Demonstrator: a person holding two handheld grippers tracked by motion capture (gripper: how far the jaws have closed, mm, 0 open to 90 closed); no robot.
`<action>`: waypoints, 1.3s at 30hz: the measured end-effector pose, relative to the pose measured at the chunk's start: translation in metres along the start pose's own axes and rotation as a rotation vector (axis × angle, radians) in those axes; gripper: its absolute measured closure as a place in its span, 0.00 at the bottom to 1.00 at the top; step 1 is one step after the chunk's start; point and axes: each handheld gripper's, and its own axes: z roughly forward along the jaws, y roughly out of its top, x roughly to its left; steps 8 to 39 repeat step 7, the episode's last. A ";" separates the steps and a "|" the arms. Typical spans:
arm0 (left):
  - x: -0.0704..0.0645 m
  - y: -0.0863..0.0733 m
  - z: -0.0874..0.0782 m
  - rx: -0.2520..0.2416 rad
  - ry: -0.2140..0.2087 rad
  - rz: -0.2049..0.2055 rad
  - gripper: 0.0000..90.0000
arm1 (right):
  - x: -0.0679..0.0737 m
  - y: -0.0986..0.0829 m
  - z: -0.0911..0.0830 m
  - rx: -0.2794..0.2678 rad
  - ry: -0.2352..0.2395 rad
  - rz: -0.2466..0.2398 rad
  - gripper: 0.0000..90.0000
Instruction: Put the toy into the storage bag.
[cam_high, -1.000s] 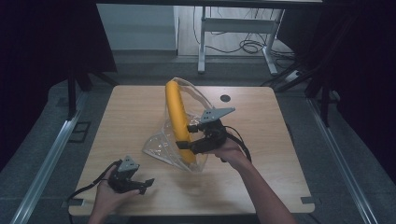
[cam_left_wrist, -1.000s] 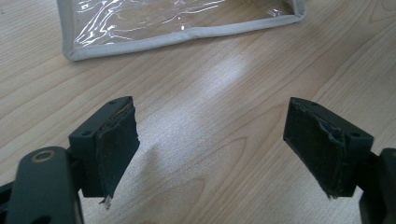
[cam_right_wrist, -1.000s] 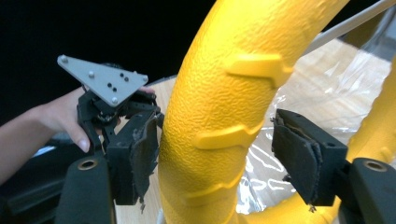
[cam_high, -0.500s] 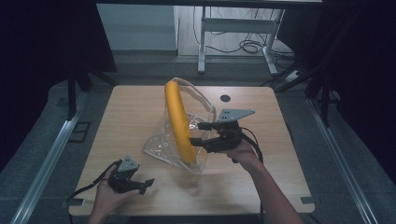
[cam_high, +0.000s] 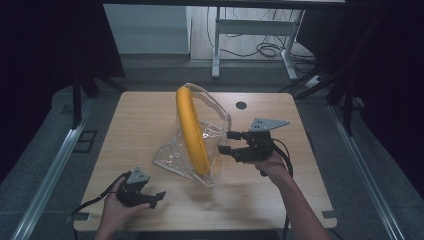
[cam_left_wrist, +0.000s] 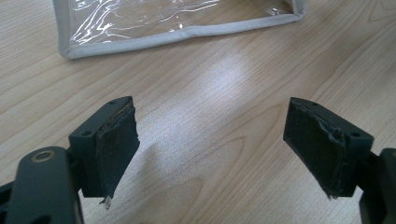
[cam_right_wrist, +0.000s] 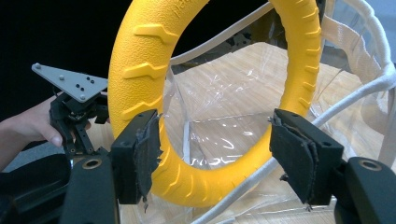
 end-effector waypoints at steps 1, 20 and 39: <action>0.000 0.000 0.000 0.000 0.000 0.000 0.20 | 0.000 0.000 0.000 0.002 0.001 -0.002 0.38; 0.000 0.000 0.000 -0.003 0.000 -0.003 0.20 | 0.001 0.000 0.001 0.000 0.002 -0.005 0.38; 0.000 0.000 0.000 -0.003 0.000 -0.003 0.20 | 0.001 0.000 0.001 0.000 0.002 -0.005 0.38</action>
